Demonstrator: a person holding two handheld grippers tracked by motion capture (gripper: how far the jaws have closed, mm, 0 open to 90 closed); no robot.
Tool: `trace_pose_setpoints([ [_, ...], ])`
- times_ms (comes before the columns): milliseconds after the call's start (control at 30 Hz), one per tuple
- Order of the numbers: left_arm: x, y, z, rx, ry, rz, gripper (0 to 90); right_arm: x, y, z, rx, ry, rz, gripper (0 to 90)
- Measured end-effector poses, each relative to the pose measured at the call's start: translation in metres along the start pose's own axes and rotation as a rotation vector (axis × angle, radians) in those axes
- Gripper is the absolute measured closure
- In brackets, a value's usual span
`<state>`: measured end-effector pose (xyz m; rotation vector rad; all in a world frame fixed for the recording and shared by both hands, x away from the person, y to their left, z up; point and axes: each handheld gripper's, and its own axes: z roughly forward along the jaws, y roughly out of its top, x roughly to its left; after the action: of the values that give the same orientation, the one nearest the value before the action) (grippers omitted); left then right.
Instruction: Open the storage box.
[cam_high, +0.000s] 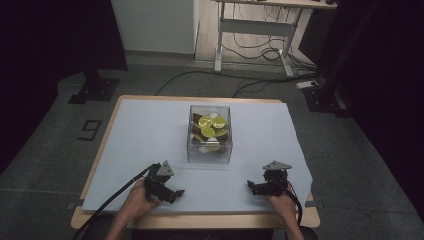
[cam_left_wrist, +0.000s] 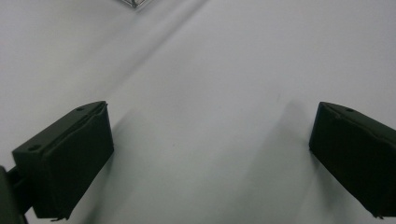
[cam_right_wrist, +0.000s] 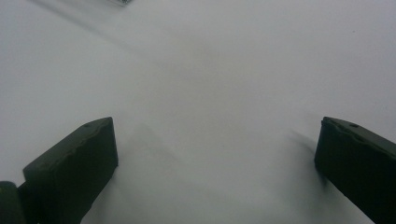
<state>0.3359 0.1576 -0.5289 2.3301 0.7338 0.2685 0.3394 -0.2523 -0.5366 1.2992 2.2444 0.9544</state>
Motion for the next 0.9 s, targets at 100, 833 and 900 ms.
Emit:
trace_pose_setpoints([
  [100, -0.0005, 0.0, -0.0001, -0.001, 0.003, 0.002, 0.0, 0.0, -0.0001, 0.0, 0.0, 0.0, 0.0, 0.0],
  [833, -0.0016, 0.0009, -0.0001, 0.006, 0.01, -0.013, 0.0, 0.0007, 0.0026, -0.0001, 0.02, -0.002, -0.006, 0.0],
  [900, -0.0021, 0.0016, -0.0004, 0.013, 0.015, -0.016, 0.0, 0.0014, 0.0034, -0.001, 0.025, 0.002, -0.007, 0.8],
])
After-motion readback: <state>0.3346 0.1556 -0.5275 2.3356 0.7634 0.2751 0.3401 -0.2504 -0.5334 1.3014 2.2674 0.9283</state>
